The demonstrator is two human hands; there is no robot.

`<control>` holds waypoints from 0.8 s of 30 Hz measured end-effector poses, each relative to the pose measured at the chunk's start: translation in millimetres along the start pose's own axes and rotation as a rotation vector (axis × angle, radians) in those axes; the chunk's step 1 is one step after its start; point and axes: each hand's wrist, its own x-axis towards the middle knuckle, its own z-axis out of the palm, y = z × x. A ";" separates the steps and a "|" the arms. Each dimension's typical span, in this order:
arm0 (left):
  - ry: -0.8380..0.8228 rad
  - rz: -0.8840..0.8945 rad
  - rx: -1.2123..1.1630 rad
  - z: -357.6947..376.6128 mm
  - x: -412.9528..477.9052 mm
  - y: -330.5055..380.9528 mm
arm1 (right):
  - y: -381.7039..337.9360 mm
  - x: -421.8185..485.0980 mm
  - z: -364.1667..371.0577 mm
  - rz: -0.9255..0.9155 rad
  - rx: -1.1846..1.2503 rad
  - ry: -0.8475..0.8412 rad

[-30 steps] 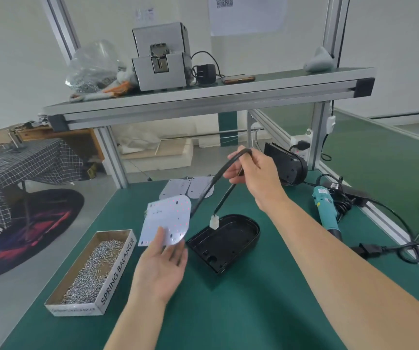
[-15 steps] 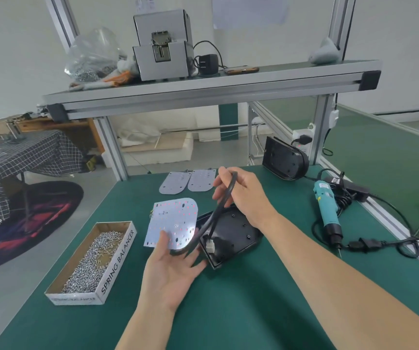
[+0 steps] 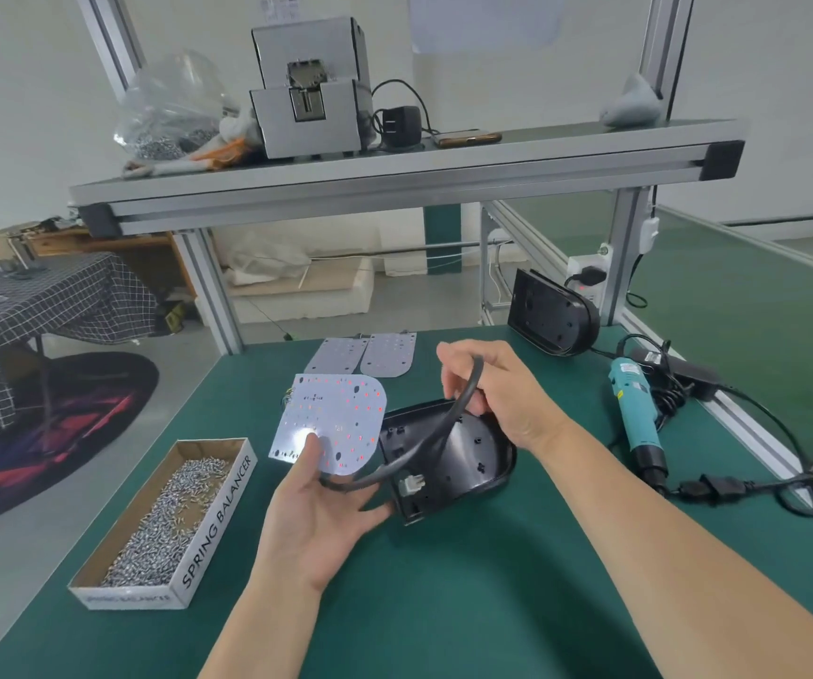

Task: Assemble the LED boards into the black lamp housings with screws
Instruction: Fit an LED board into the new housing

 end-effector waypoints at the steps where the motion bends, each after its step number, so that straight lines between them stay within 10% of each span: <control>1: 0.006 0.004 0.020 1.6 0.7 1.1 | -0.4 -2.6 -3.3 -0.003 -0.032 -0.015; 13: 0.041 0.002 0.026 8.2 12.1 1.8 | 2.6 -11.1 -7.0 -0.126 -0.233 0.093; 24: -0.067 -0.004 0.083 14.2 19.1 4.1 | -8.6 -5.0 -1.8 -0.058 -0.444 -0.223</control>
